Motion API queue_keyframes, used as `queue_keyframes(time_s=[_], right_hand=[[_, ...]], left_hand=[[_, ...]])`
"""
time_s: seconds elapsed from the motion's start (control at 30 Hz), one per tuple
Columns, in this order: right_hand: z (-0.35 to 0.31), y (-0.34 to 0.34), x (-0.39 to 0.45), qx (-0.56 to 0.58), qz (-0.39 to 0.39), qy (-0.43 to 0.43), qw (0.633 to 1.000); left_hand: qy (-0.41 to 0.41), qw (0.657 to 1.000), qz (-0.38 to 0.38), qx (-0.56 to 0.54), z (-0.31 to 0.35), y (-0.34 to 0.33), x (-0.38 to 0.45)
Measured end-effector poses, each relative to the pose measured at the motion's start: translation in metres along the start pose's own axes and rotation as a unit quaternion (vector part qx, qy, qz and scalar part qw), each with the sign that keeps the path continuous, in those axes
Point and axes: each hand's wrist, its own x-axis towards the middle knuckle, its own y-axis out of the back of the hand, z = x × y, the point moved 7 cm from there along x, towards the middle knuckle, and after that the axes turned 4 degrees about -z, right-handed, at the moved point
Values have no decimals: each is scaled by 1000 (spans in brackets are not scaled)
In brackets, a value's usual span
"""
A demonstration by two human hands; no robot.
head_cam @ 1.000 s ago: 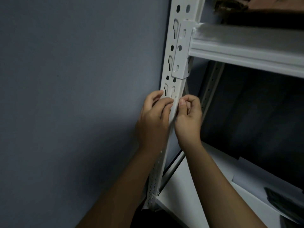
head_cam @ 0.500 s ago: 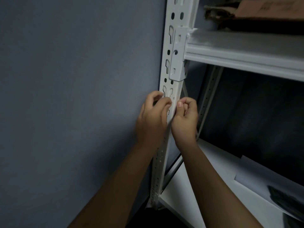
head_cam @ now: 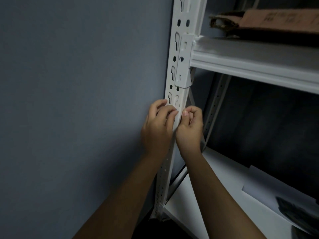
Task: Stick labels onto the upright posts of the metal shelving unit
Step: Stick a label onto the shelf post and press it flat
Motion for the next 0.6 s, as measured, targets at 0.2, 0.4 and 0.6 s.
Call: queue_keyframes(time_s=[0.2,0.4,0.6], right_hand=[[1,-2,-1,-16,21,8,1000],[0,-1,-2,-40,14,-8,999],[0,-1,-2,-41,7,-8,999]], left_hand=[[-3,1000,-3,15,5,3,5],[-10,999,-10,39,4,2,2],[-1,1000,0,-3,2,5,3]])
